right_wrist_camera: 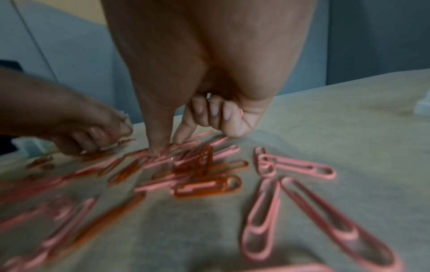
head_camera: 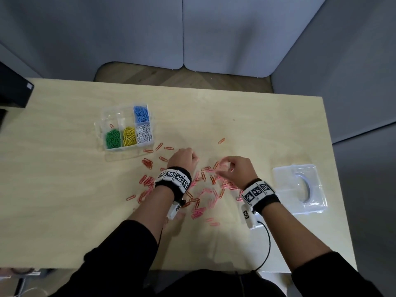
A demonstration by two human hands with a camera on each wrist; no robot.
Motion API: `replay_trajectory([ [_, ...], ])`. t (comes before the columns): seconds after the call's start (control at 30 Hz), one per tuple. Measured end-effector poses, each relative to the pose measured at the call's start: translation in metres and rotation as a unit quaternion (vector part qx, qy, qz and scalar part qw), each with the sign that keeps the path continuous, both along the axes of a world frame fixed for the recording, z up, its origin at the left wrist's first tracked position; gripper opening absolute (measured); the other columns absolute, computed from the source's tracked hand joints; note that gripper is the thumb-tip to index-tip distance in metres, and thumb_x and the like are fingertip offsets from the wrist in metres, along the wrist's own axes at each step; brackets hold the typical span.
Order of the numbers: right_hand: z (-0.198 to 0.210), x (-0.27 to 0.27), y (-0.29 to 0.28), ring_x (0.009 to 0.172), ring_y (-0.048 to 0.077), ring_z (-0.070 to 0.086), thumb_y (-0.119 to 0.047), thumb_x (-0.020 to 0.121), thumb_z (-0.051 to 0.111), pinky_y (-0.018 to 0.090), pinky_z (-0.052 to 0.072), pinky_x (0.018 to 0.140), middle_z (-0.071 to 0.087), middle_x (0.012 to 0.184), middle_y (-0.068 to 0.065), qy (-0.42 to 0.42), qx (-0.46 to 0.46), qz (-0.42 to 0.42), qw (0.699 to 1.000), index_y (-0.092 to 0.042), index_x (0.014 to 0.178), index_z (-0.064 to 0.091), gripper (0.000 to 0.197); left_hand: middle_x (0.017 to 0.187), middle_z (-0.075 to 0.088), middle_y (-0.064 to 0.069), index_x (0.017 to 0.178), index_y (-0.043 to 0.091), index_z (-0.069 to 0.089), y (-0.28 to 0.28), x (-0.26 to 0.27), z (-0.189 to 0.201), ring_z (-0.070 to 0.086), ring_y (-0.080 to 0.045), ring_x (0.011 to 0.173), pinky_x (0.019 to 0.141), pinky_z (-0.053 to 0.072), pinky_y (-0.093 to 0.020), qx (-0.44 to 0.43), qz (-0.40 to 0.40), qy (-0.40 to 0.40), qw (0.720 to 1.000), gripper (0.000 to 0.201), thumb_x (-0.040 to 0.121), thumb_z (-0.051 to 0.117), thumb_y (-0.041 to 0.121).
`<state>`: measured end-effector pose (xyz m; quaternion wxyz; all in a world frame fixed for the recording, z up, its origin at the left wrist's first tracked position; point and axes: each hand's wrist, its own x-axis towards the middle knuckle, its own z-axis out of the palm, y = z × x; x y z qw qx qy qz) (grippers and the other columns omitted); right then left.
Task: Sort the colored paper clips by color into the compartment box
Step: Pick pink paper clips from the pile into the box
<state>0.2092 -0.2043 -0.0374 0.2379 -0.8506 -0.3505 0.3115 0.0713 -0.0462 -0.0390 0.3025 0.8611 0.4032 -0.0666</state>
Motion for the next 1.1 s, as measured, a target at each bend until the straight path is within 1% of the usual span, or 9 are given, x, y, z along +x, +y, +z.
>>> replay_trajectory([
  [0.13, -0.005, -0.008, 0.007, 0.057, -0.002, 0.052, -0.036, 0.077, 0.082, 0.019, 0.040, 0.058, 0.057, 0.062, -0.016, -0.016, -0.012, 0.018, 1.000, -0.024, 0.081, 0.075, 0.014, 0.067, 0.053, -0.003, 0.077, 0.013, 0.048, -0.006, -0.007, 0.005, 0.053, -0.024, 0.062, 0.054, 0.037, -0.032, -0.035, 0.011, -0.010, 0.999, 0.028, 0.100, 0.038, 0.026],
  [0.23, -0.005, -0.011, 0.008, 0.065, 0.003, 0.053, -0.039, 0.084, 0.075, 0.020, 0.040, 0.061, 0.056, 0.072, -0.014, -0.036, -0.025, 0.067, 0.997, -0.025, 0.078, 0.070, 0.016, 0.057, 0.045, -0.001, 0.066, 0.012, 0.044, -0.013, -0.012, 0.005, 0.045, -0.022, 0.056, 0.053, 0.029, -0.031, -0.063, 0.027, -0.057, 0.996, 0.042, 0.102, 0.040, 0.033],
  [0.37, -0.008, -0.008, 0.000, 0.066, 0.008, 0.056, -0.032, 0.086, 0.072, 0.026, 0.046, 0.062, 0.059, 0.072, -0.011, -0.021, 0.017, 0.057, 0.998, -0.025, 0.073, 0.062, 0.019, 0.066, 0.058, -0.006, 0.096, 0.014, 0.046, -0.028, -0.014, 0.001, 0.055, -0.025, 0.059, 0.055, 0.042, -0.034, -0.117, 0.044, -0.091, 0.988, 0.008, 0.100, 0.043, 0.019],
  [0.43, -0.006, 0.001, -0.005, 0.060, 0.008, 0.052, -0.030, 0.084, 0.075, 0.025, 0.045, 0.060, 0.058, 0.067, -0.006, 0.017, 0.066, -0.028, 0.997, -0.022, 0.082, 0.066, 0.011, 0.080, 0.066, -0.009, 0.113, 0.019, 0.048, -0.036, -0.014, 0.001, 0.063, -0.025, 0.070, 0.064, 0.051, -0.037, -0.131, 0.048, -0.095, 0.986, 0.016, 0.100, 0.038, 0.017],
  [0.5, -0.001, 0.015, -0.007, 0.056, 0.006, 0.044, -0.032, 0.077, 0.082, 0.021, 0.039, 0.057, 0.051, 0.067, -0.006, 0.025, 0.069, -0.038, 0.997, -0.022, 0.099, 0.065, 0.030, 0.085, 0.066, -0.004, 0.116, 0.022, 0.053, -0.046, -0.013, 0.000, 0.063, -0.021, 0.074, 0.065, 0.050, -0.032, -0.118, 0.036, -0.106, 0.987, 0.022, 0.102, 0.037, 0.020],
  [0.63, 0.003, 0.025, -0.004, 0.072, 0.005, 0.052, -0.039, 0.056, 0.094, 0.023, 0.043, 0.066, 0.053, 0.083, -0.015, 0.013, -0.031, 0.101, 0.994, -0.025, 0.122, 0.050, 0.080, 0.076, 0.060, 0.009, 0.101, 0.026, 0.057, -0.065, -0.012, 0.003, 0.059, -0.012, 0.068, 0.057, 0.045, -0.023, -0.066, 0.000, -0.091, 0.994, 0.010, 0.099, 0.048, 0.029],
  [0.87, -0.009, 0.016, -0.017, 0.067, 0.003, 0.051, -0.035, 0.072, 0.085, 0.027, 0.046, 0.064, 0.058, 0.080, -0.012, -0.035, 0.006, 0.117, 0.993, -0.025, 0.102, 0.068, 0.036, 0.101, 0.070, 0.004, 0.116, 0.027, 0.065, -0.080, -0.004, 0.001, 0.065, -0.014, 0.086, 0.080, 0.056, -0.033, -0.036, -0.038, -0.073, 0.996, 0.028, 0.089, 0.067, 0.032],
  [0.97, -0.011, 0.015, -0.020, 0.070, 0.004, 0.054, -0.030, 0.079, 0.081, 0.026, 0.047, 0.066, 0.063, 0.082, -0.009, -0.023, 0.003, 0.114, 0.993, -0.023, 0.092, 0.074, 0.016, 0.094, 0.071, 0.004, 0.105, 0.023, 0.070, -0.080, -0.001, 0.003, 0.063, -0.013, 0.080, 0.075, 0.055, -0.030, -0.024, -0.041, -0.071, 0.996, 0.018, 0.089, 0.066, 0.031],
  [1.1, -0.010, 0.014, -0.018, 0.081, 0.013, 0.064, -0.033, 0.083, 0.077, 0.030, 0.055, 0.078, 0.068, 0.090, -0.001, -0.035, -0.034, 0.144, 0.988, -0.018, 0.088, 0.074, 0.016, 0.089, 0.070, 0.004, 0.096, 0.022, 0.072, -0.079, 0.002, 0.002, 0.061, -0.013, 0.076, 0.074, 0.055, -0.032, -0.006, -0.030, -0.071, 0.997, 0.011, 0.088, 0.069, 0.029],
])
